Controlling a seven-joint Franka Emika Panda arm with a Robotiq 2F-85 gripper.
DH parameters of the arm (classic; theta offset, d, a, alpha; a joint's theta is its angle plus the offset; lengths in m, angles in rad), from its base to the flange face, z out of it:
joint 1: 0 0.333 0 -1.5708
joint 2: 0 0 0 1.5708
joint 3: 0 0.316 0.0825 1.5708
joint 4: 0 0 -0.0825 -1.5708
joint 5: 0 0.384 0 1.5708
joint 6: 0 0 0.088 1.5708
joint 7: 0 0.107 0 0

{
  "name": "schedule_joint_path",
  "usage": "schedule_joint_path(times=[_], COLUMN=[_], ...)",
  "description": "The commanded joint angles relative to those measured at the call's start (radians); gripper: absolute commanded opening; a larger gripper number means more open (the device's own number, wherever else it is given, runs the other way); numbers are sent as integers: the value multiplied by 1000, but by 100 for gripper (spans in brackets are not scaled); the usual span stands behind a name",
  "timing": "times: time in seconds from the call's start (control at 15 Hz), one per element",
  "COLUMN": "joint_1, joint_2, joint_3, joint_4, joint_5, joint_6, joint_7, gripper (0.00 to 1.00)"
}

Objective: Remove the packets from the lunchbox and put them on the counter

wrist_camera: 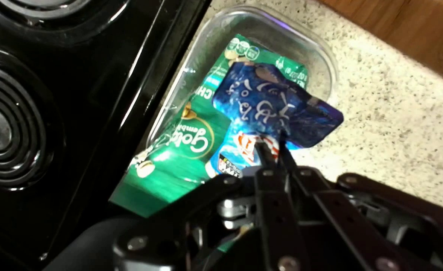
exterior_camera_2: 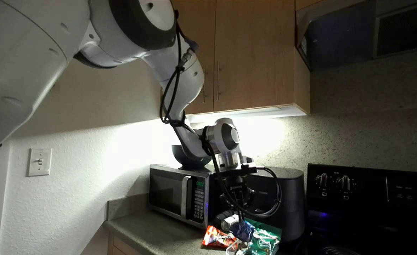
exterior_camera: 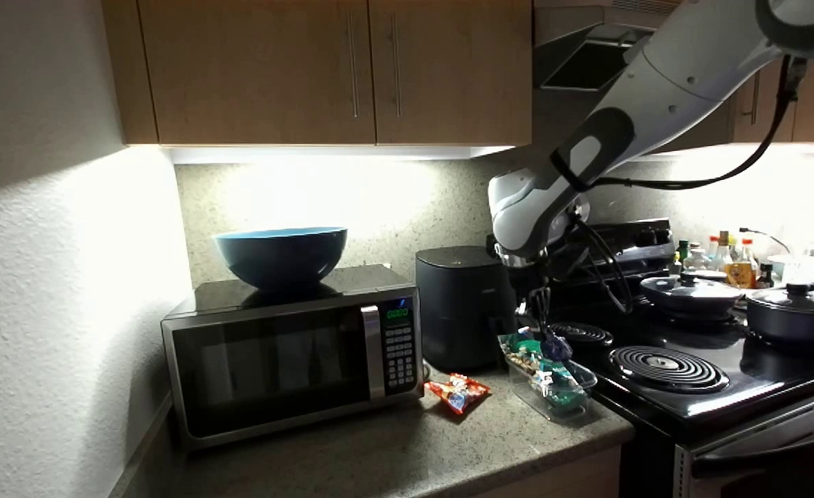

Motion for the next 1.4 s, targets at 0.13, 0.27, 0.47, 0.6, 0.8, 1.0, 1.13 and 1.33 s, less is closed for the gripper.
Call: schedule_joint_path(times=[0.13,0.27,0.47,0.6,0.8,1.0,1.13,1.33], joint_1=[36,48,70,79,84,81,79,83], joint_2=[-93,-78,-38,-7,77,160,211,258], joint_3=[62,94,125,139,150,153,149,138], joint_4=[-40,-21,5,22,86,157,213,273], joint_5=[0,10,-6,-14,-7,-10,-5,-15], joint_6=[-35,-51,-56,-38,-43,-47,-64,-73], joint_7=[-64,-108,-149,-178,-203,-225,-220,-201], gripper=[1,1,1,1,1,1,1,36])
